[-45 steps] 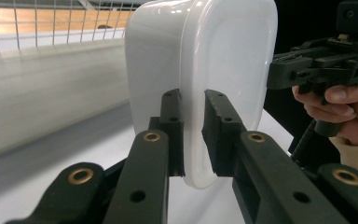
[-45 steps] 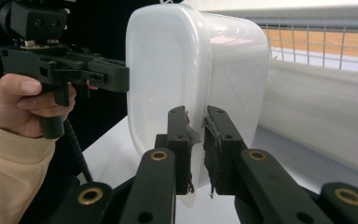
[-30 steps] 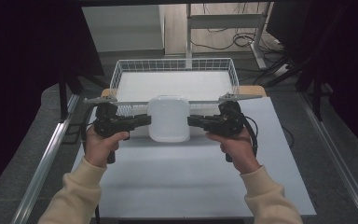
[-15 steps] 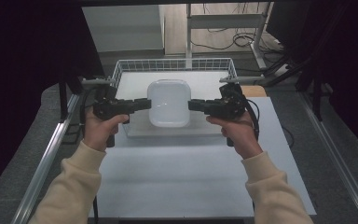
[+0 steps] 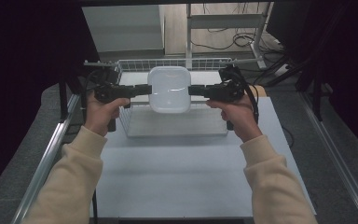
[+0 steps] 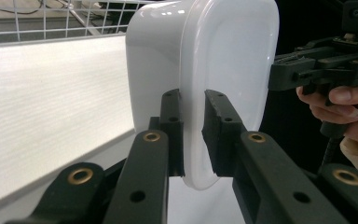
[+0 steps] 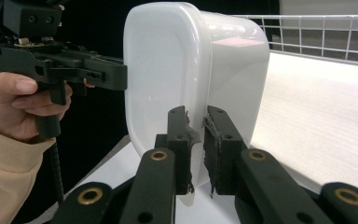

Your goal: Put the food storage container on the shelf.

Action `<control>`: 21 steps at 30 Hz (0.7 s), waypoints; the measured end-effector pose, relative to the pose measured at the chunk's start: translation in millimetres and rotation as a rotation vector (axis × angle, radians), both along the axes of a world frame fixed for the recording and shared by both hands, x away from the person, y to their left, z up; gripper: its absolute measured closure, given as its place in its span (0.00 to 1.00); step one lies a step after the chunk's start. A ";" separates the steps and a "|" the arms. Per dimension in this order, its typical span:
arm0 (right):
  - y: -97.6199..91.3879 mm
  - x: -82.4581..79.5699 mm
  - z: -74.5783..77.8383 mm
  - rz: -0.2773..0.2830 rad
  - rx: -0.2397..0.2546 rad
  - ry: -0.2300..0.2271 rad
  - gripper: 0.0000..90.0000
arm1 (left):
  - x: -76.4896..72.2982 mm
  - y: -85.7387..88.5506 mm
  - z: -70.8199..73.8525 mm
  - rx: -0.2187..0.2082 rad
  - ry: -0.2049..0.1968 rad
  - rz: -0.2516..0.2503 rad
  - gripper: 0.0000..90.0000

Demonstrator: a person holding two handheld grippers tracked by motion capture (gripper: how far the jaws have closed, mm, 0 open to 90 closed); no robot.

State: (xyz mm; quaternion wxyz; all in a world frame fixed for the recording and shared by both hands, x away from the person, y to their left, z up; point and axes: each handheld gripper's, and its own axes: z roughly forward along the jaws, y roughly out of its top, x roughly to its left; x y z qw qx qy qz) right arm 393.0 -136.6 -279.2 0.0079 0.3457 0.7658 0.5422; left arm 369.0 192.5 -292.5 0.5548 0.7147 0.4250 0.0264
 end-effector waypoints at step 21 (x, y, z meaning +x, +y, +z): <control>-1.1 53.7 -3.4 -0.054 -0.020 0.134 0.89 | 55.6 -7.9 -5.3 0.009 0.126 0.019 0.87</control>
